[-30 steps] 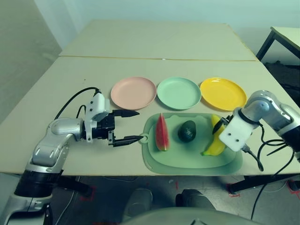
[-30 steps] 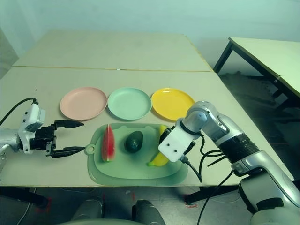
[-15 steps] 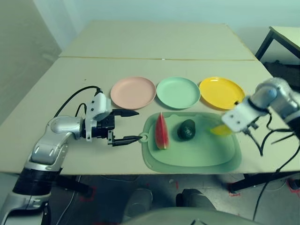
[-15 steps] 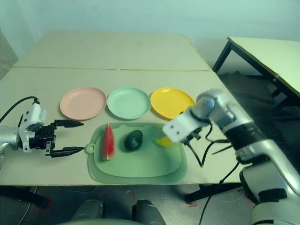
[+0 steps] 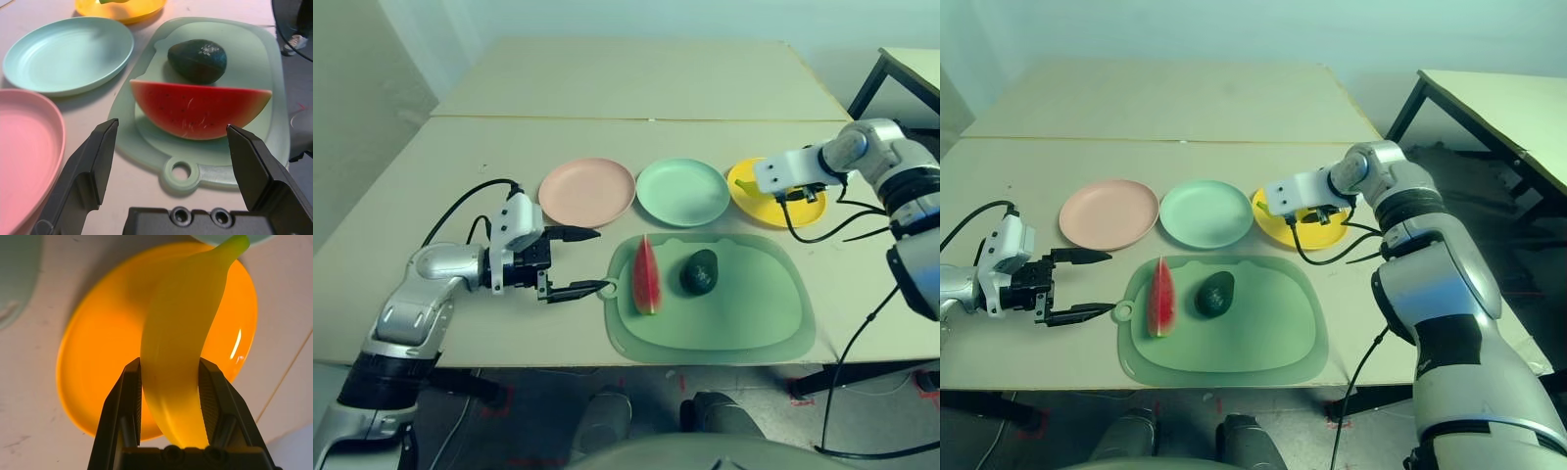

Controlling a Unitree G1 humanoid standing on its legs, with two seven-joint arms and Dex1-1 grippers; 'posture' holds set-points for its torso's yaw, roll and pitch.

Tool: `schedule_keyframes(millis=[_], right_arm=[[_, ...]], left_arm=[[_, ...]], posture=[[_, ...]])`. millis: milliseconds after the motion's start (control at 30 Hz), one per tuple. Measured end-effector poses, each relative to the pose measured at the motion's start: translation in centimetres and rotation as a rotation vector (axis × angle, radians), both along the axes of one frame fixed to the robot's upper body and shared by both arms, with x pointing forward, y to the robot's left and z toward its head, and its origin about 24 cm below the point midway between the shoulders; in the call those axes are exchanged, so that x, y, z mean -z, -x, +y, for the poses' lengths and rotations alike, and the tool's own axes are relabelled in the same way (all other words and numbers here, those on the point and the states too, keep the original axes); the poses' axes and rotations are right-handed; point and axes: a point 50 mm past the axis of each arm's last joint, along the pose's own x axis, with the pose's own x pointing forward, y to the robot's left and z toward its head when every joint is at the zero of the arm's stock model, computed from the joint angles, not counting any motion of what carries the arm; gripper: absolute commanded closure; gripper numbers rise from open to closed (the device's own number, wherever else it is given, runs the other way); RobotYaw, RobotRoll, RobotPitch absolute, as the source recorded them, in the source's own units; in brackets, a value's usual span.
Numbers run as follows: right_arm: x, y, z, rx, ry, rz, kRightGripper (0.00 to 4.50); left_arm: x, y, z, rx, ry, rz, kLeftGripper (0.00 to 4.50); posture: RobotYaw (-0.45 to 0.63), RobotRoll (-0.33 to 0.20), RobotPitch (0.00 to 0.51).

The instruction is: Place the fruits into color-matched plates.

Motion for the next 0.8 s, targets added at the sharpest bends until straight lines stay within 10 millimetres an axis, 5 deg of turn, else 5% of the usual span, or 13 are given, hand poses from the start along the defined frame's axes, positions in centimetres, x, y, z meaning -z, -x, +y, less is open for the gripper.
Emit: schedule_keyframes(millis=[267, 533, 800], right_arm=[[1.0, 0.1, -1.2, 0.058, 0.041, -0.026, 0.14], [0.4, 0.6, -1.7, 0.009, 0.062, 0.022, 0.04], [-2.7, 2.1, 3.2, -0.415, 0.092, 0.110, 0.04]], left_arm=[[0.1, 0.6, 0.6, -0.031, -0.004, 0.003, 0.00], [-0.4, 0.3, 0.6, -0.018, -0.006, -0.014, 0.00], [-0.6, -0.2, 0.2, 0.030, -0.011, -0.014, 0.00]], posture=[[0.15, 0.000, 0.047], [0.12, 0.000, 0.048], [0.10, 0.000, 0.046]])
